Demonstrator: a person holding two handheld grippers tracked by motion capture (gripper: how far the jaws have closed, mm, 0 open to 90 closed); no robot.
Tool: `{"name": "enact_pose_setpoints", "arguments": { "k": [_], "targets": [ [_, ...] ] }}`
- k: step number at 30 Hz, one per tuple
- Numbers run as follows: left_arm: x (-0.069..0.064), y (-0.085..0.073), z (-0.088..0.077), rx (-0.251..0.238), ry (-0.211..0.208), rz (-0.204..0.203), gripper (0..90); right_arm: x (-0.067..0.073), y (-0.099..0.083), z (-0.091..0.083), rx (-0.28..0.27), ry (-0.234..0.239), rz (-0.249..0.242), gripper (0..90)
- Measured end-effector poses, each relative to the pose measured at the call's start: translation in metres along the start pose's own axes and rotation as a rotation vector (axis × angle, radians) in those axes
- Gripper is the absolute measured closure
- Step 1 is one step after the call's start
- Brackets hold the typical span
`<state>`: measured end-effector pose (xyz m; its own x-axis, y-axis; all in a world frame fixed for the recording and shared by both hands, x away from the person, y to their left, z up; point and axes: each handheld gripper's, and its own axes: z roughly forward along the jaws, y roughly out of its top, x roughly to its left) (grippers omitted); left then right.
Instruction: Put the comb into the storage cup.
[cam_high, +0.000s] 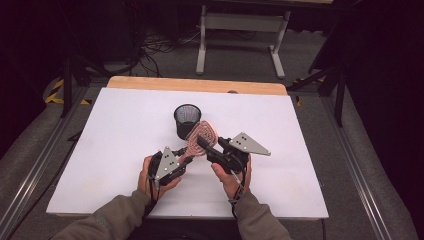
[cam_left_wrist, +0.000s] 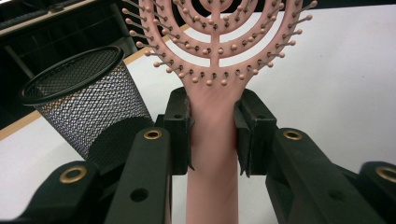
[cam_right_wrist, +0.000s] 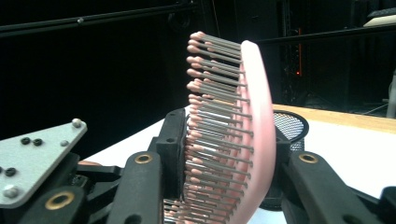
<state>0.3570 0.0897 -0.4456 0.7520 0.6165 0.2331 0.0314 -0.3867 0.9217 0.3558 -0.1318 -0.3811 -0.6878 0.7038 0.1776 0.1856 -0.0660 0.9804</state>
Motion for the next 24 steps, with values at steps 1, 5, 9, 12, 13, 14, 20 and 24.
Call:
{"name": "enact_pose_setpoints", "arguments": {
  "k": [1,5,9,12,13,14,20,24],
  "targets": [
    [-0.0002,-0.0001,0.0004,0.000,0.001,0.000,69.6,-0.0001,-0.0001,-0.0001,0.000,0.003,-0.002,62.6],
    [-0.0009,0.0004,0.0013,0.000,0.005,0.012,69.6,0.0018,0.0002,-0.0011,-0.004,0.002,-0.012,63.3],
    [-0.0016,0.0006,0.0020,-0.001,0.008,0.016,69.4,0.0038,0.0008,-0.0021,-0.006,0.002,-0.024,63.5],
    [-0.0020,0.0010,0.0022,-0.005,0.011,0.017,69.4,0.0050,0.0009,-0.0026,-0.011,0.003,-0.027,63.6],
    [-0.0020,0.0010,0.0025,-0.005,0.009,0.016,69.4,0.0054,0.0011,-0.0027,-0.011,0.005,-0.028,63.6],
    [-0.0022,0.0009,0.0027,-0.005,0.010,0.014,69.4,0.0057,0.0011,-0.0028,-0.012,0.005,-0.029,63.6],
    [-0.0022,0.0014,0.0037,-0.008,0.010,0.020,69.1,0.0062,0.0008,-0.0029,-0.014,0.000,-0.032,63.6],
    [-0.0027,0.0030,0.0029,-0.010,0.010,0.031,66.2,0.0068,0.0015,-0.0036,-0.011,0.002,-0.036,63.7]
  ]
}}
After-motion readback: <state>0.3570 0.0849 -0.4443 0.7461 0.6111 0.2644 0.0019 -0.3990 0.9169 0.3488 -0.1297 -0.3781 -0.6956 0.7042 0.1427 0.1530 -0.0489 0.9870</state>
